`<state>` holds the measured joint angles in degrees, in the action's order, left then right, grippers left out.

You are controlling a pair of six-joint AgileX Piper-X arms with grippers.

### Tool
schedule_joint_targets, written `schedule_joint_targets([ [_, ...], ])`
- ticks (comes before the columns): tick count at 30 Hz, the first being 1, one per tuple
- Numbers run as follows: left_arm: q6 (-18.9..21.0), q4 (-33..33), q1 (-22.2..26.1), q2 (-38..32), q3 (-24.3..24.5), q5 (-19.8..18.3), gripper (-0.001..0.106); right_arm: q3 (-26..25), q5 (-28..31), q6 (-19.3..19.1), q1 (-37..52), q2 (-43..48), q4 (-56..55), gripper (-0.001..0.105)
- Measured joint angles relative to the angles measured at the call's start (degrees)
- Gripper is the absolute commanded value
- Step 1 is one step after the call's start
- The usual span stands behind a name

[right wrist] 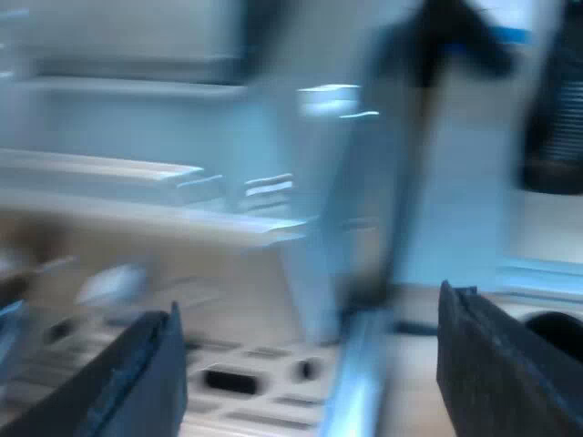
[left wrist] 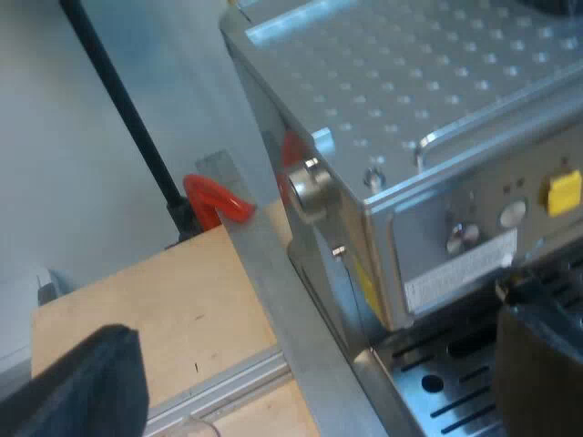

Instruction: Put the handle in the coffee machine

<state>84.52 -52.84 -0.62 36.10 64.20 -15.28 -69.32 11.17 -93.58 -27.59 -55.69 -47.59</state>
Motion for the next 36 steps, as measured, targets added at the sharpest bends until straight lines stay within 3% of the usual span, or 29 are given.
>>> schedule_joint_targets([
  [4,0.7,-0.3,0.0,-0.6,0.1,-0.1,0.078,0.0,0.2,-1.2,7.8,2.3,-2.1,0.062],
  [8,0.9,-0.7,0.0,-2.9,0.1,-0.9,0.078,0.9,0.3,-5.1,16.6,7.2,-4.2,0.062],
  [15,1.0,-0.6,0.0,-7.0,0.1,-0.9,0.078,4.9,0.3,-7.8,23.7,13.8,-5.4,0.062],
  [21,2.0,-0.9,0.0,-13.2,0.1,-0.9,0.078,12.1,0.3,-9.3,24.4,24.6,-5.3,0.062],
  [27,2.1,-7.2,0.0,-19.3,-0.2,-0.9,0.078,17.4,0.3,-9.2,24.4,36.8,-5.3,0.062],
  [36,1.4,-13.5,0.0,-33.6,-7.2,-0.9,0.078,23.0,0.3,-10.7,24.4,53.0,-5.4,0.062],
])
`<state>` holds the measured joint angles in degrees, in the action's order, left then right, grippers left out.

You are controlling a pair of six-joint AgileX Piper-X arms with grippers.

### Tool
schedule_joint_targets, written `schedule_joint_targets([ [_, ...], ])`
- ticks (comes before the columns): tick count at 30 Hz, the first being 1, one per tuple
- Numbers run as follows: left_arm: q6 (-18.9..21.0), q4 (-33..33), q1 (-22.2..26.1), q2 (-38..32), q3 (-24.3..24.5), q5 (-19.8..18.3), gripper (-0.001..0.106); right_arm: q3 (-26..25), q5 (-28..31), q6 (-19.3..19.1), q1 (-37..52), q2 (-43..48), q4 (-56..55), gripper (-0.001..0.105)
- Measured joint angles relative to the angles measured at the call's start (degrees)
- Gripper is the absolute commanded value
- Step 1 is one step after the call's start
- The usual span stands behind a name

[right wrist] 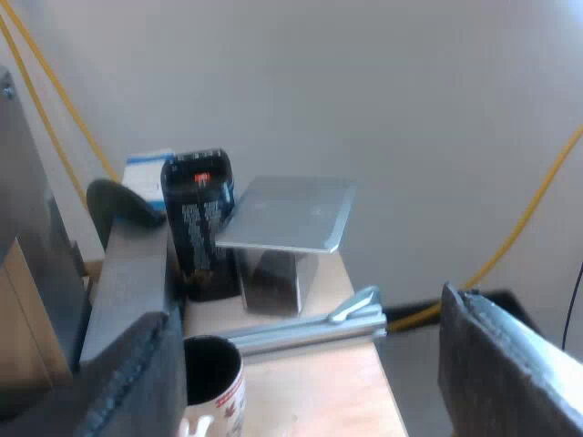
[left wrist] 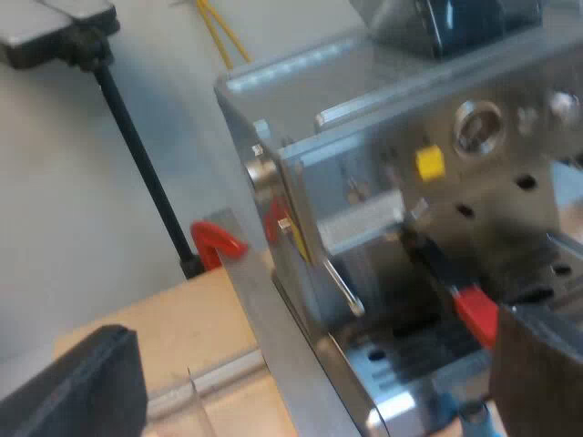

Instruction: Put the handle in the coffee machine

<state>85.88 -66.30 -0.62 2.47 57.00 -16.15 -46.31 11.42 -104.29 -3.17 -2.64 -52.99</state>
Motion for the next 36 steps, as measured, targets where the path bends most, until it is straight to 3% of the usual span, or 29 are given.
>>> schedule_joint_targets([
  [8,-6.2,-11.0,0.1,-3.3,-0.9,0.0,0.078,1.0,0.9,-0.2,0.0,3.5,-3.7,0.062],
  [14,-7.0,-14.2,0.2,-3.5,-0.4,-0.1,0.078,1.0,0.9,-0.2,0.0,3.5,-3.7,0.062],
  [17,-6.7,-12.5,0.2,-3.5,-0.9,0.1,0.078,1.0,0.9,-0.2,0.0,3.5,-3.1,0.062],
  [20,0.3,-5.4,0.2,-3.5,-4.6,2.3,0.078,1.0,-0.7,-1.5,0.0,3.5,-1.3,0.062],
  [24,5.1,1.6,0.2,-3.3,-10.0,3.4,0.078,1.2,-6.5,-3.2,0.0,3.5,-0.7,0.062],
  [30,5.9,9.6,0.2,-3.3,-16.5,3.7,0.078,4.8,-9.0,-3.3,0.0,3.5,-0.3,0.062],
  [36,5.9,9.8,0.2,-3.3,-21.3,3.7,0.078,11.4,-9.0,-3.3,0.0,3.5,-0.3,0.062],
])
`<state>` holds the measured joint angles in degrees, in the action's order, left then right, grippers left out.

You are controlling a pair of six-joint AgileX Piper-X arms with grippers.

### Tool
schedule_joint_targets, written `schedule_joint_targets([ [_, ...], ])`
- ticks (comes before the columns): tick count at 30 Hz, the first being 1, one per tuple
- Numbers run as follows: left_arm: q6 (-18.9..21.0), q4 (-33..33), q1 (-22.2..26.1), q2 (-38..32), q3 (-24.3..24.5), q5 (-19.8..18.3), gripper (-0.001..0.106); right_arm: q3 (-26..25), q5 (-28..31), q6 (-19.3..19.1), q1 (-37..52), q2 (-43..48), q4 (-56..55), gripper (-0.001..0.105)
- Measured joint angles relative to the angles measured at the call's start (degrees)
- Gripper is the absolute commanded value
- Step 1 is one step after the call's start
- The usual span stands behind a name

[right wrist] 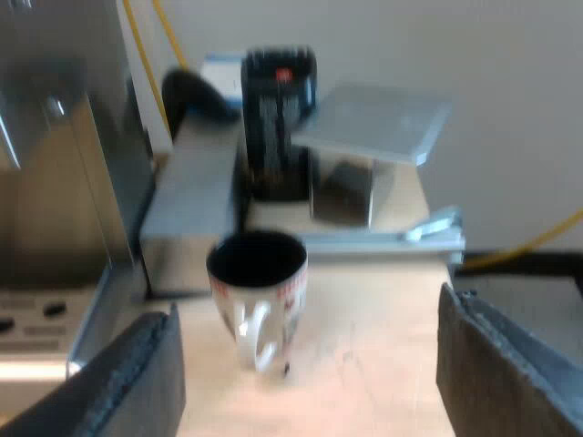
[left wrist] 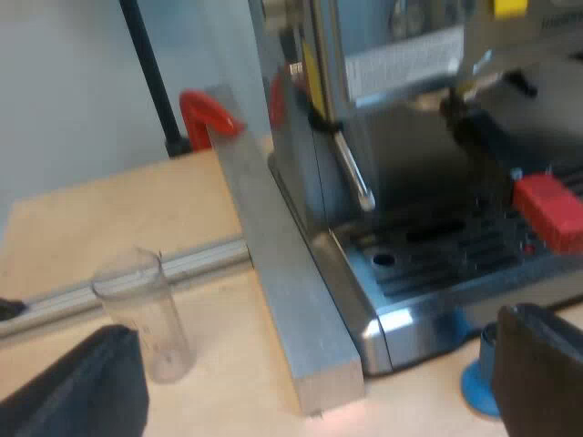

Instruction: Put the handle in the coffee machine

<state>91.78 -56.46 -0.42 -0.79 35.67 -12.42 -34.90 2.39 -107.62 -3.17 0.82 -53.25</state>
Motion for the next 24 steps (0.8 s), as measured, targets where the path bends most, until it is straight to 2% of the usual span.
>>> schedule_joint_targets([
  [9,0.0,-0.7,0.0,0.0,-3.1,0.0,0.078,6.0,0.0,1.0,0.0,-0.1,-0.1,0.062],
  [14,0.0,-3.6,0.0,0.0,-5.6,0.0,0.078,6.9,0.0,1.0,0.0,-0.1,-0.7,0.062],
  [24,0.0,-3.7,0.0,0.1,-5.7,0.0,0.078,7.3,0.0,1.0,0.0,-0.1,-1.0,0.062],
])
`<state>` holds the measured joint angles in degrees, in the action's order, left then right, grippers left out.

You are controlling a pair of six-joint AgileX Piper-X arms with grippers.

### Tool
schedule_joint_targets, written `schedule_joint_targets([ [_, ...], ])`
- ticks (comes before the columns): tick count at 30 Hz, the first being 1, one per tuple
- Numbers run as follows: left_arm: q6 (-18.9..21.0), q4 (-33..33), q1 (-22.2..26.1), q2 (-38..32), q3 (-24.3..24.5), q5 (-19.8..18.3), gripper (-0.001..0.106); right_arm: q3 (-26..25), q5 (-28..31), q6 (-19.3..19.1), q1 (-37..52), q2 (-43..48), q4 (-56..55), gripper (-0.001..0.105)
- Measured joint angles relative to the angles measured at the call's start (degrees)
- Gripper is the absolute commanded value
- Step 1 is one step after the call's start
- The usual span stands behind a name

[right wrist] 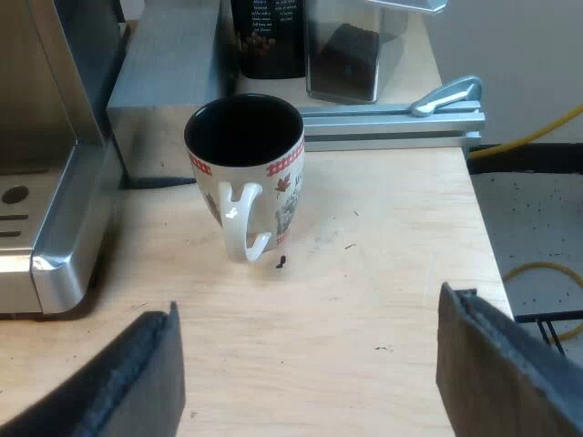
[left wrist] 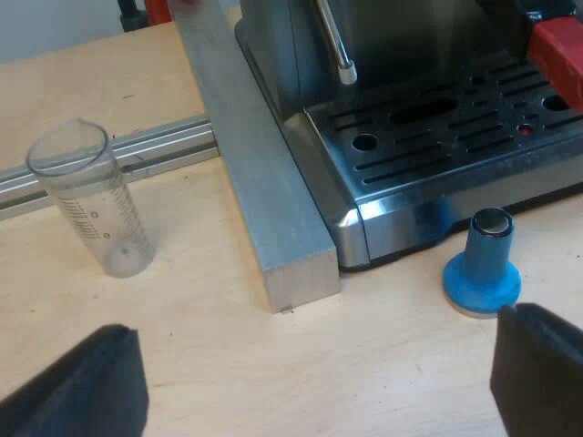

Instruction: Put the handle in the coffee machine

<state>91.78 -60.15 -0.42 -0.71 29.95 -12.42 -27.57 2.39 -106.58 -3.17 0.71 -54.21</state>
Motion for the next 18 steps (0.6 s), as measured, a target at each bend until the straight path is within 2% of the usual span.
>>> schedule_joint_targets([
  [18,0.0,0.0,0.4,0.0,0.0,0.0,0.078,0.0,0.0,0.0,0.0,0.0,0.0,0.062],
])
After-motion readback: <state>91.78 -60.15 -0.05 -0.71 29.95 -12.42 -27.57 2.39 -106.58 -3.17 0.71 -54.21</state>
